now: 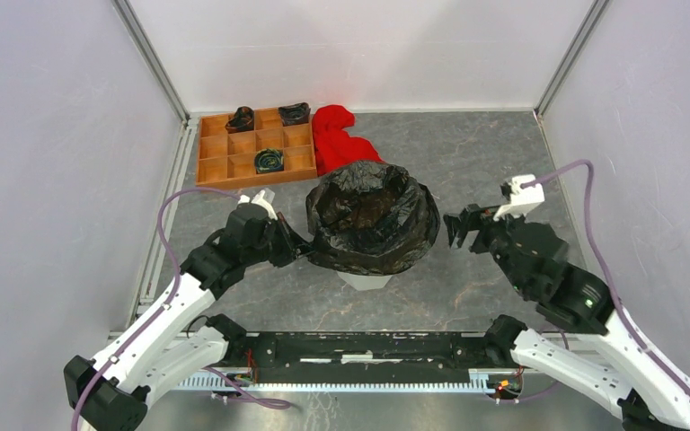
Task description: Put the trash bags into the trash bin
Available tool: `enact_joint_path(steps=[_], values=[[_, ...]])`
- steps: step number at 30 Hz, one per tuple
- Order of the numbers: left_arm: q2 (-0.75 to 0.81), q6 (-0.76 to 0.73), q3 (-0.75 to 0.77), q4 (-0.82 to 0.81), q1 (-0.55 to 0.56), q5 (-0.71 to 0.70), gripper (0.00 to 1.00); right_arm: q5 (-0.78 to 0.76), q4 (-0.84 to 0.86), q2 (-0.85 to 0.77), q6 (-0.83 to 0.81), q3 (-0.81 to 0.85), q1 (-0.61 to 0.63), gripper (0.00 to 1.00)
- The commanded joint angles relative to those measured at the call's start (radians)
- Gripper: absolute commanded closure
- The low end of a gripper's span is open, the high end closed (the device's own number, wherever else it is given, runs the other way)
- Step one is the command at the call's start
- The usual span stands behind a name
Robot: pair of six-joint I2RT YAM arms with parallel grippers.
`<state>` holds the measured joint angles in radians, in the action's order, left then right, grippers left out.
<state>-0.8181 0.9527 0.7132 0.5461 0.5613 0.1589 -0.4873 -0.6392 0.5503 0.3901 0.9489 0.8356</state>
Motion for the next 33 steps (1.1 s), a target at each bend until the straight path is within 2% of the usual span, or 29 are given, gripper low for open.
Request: enact_joint_path(steps=[1,6,10,14,18,24,27,33], values=[[0.016,-0.038,0.046,-0.008,-0.001,-0.029,0.98,-0.216,0.050,0.128,0.040,0.030,0.003,0.13],[0.021,-0.040,0.058,0.006,-0.001,-0.039,0.98,-0.096,0.156,0.160,0.042,-0.026,-0.009,0.15],[-0.003,-0.041,0.057,-0.012,-0.001,-0.025,0.98,0.031,0.248,0.171,0.044,-0.104,-0.044,0.21],[-0.024,-0.044,0.052,-0.027,-0.001,-0.010,0.98,0.114,0.323,0.169,0.052,-0.193,-0.079,0.36],[-0.030,-0.041,0.034,-0.045,-0.001,-0.005,0.98,0.189,0.428,0.156,0.066,-0.301,-0.085,0.59],[-0.038,-0.020,-0.016,-0.093,-0.001,0.023,0.98,0.118,0.494,0.144,0.002,-0.394,-0.087,0.82],[-0.053,-0.009,-0.055,-0.128,-0.001,0.041,0.98,0.115,0.556,0.156,-0.043,-0.445,-0.087,0.99],[-0.081,-0.009,-0.107,-0.161,-0.001,0.047,0.98,0.120,0.632,0.199,-0.117,-0.500,-0.087,1.00]])
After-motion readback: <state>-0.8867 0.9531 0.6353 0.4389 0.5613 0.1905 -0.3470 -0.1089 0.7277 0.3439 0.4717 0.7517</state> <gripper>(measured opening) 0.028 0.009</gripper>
